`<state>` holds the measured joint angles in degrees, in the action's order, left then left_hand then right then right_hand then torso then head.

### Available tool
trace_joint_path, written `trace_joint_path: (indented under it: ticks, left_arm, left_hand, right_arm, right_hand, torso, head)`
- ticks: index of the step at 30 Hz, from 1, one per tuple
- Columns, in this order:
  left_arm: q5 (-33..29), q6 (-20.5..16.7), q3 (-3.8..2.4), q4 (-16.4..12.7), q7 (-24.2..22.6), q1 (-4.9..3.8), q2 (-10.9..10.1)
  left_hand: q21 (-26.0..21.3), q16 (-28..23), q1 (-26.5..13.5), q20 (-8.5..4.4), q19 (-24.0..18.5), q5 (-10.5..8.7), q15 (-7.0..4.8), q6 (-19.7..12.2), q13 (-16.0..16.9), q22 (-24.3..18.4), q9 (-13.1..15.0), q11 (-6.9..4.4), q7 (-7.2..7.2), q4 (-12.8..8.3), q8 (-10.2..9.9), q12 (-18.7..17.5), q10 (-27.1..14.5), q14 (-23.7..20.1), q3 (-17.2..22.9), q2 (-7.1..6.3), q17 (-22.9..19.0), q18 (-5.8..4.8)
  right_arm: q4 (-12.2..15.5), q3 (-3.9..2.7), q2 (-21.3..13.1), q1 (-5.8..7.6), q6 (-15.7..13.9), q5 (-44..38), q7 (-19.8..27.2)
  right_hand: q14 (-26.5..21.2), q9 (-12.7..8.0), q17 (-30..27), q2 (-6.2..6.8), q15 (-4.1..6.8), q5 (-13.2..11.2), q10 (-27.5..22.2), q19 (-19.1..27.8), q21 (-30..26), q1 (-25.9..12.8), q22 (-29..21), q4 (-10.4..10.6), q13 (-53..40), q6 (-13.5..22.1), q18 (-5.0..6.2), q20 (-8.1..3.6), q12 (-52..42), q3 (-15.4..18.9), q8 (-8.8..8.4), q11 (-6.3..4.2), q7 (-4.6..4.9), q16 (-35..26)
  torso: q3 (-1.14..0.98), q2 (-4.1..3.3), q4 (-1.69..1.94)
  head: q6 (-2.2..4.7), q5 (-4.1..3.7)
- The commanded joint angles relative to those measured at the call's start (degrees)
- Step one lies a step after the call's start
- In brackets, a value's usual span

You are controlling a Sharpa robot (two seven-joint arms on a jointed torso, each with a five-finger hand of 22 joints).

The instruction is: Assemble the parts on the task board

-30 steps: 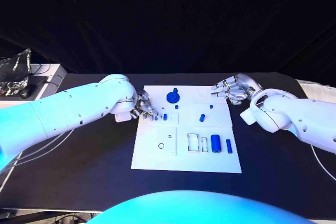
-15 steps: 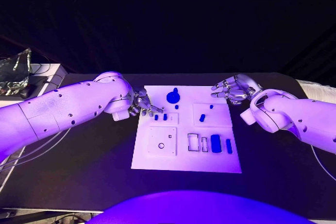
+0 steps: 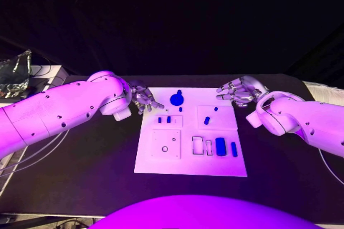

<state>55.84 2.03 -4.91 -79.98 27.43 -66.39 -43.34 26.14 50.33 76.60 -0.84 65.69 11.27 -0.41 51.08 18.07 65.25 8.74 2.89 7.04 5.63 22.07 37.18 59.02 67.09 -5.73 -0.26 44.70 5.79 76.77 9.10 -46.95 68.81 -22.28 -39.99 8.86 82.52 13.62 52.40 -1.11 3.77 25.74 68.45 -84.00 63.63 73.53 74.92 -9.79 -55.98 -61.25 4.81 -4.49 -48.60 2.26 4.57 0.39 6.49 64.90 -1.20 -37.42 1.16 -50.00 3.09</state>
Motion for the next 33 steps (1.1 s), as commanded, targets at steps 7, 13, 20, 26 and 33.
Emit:
trace_joint_path:
  ticks: [7, 13, 20, 26, 33]
  left_arm:
    - [4.6, -11.9, 1.12, -1.0, -26.4, 1.82, 0.2]
    - [12.7, -17.1, 3.41, 0.9, -33.5, 2.22, 2.5]
    - [20.3, -17.9, 5.24, 5.4, -34.6, 2.31, 6.3]
    - [23.7, -19.0, 6.22, 9.3, -34.4, 2.32, 9.8]
    - [26.5, -16.3, 6.45, 12.5, -32.5, 2.2, 12.7]
  left_hand:
    - [-12.9, -16.1, 9.0, 3.2, -4.8, -0.31, 2.92, 0.8, -14.6, -10.5, -5.1, 3.06, -1.45, -9.1, -8.1, -17.0, -1.0, -6.2, 8.2, 0.71, -16.5, 0.16]
    - [-12.1, -16.8, 8.2, 2.68, -3.2, -0.22, 2.42, 4.5, -14.6, -9.2, -5.1, 2.99, -1.5, -10.4, -13.0, -22.9, 1.3, -2.8, 9.4, -0.95, -19.2, 0.47]
    - [-7.2, -9.4, 6.9, 1.92, -2.7, -0.31, 1.91, 7.1, -14.5, -2.5, -4.9, 2.69, -1.58, -10.4, -17.3, -27.1, 4.0, -3.2, 12.3, -2.98, -14.8, 0.59]
    - [-3.5, -2.4, 6.4, 1.37, -1.4, -0.44, 1.16, 9.8, -14.5, 2.5, -4.8, 2.03, -1.81, -9.8, -17.9, -27.4, 5.0, -2.4, 13.5, -3.56, -11.7, 1.17]
    - [-0.4, 4.7, 5.7, 1.06, -0.3, -0.57, 0.97, 10.5, -14.5, 6.7, -4.8, 2.33, -2.45, -9.3, -18.3, -29.4, 3.6, -0.5, 15.1, -4.3, -11.6, 1.81]
  right_arm:
    - [0.1, -0.02, 0.0, -0.04, -1.5, 0.6, 2.6]
    - [0.1, -0.02, 0.0, -0.06, -2.0, 1.0, 3.2]
    - [0.1, -0.02, 0.2, -0.07, -2.3, 1.2, 3.6]
    - [0.1, -0.02, 0.3, -0.08, -2.3, 1.2, 3.7]
    - [0.1, -0.02, 0.5, -0.08, -2.1, 1.3, 3.6]
  right_hand:
    - [-0.2, -0.1, -0.6, 0.33, 0.26, 0.3, -0.6, -4.1, -1.4, 0.4, 8.5, 0.0, 0.7, 0.0, 0.14, -0.33, 1.1, -0.2, -0.36, -0.32, 0.35, -0.9]
    - [-0.3, -0.1, -1.0, 0.27, 0.26, 0.4, -0.9, -4.1, -2.1, 0.6, 8.4, -0.2, 1.5, 0.1, 0.2, -0.31, 2.1, -0.3, -0.35, -0.33, 0.37, -1.4]
    - [-0.3, -0.2, -1.2, 0.3, 0.24, 0.4, -1.0, -4.1, -2.7, 0.6, 8.3, -0.2, 1.9, 0.5, 0.25, -0.3, 2.5, -0.3, -0.51, -0.28, 0.53, -1.7]
    - [-0.3, -0.2, -1.2, 0.3, 0.24, 0.4, -1.0, -4.1, -2.7, 0.6, 8.3, -0.2, 1.9, 0.5, 0.25, -0.3, 2.5, -0.3, -0.51, -0.28, 0.53, -1.7]
    - [-0.3, -0.3, -1.1, 0.27, 0.21, 0.4, -1.0, -4.1, -2.7, 0.6, 8.3, -0.3, 1.9, 0.5, 0.24, -0.29, 2.6, -0.4, -0.46, -0.26, 0.56, -1.7]
  torso:
    - [0.01, -0.01, -0.01]
    - [0.0, -0.04, 0.0]
    - [0.0, -0.08, -0.06]
    - [0.0, -0.15, -0.11]
    - [-0.06, -0.07, -0.12]
  head:
    - [0.0, -0.41]
    - [0.0, -0.59]
    - [0.27, -0.68]
    - [0.51, -0.71]
    - [0.58, -0.76]
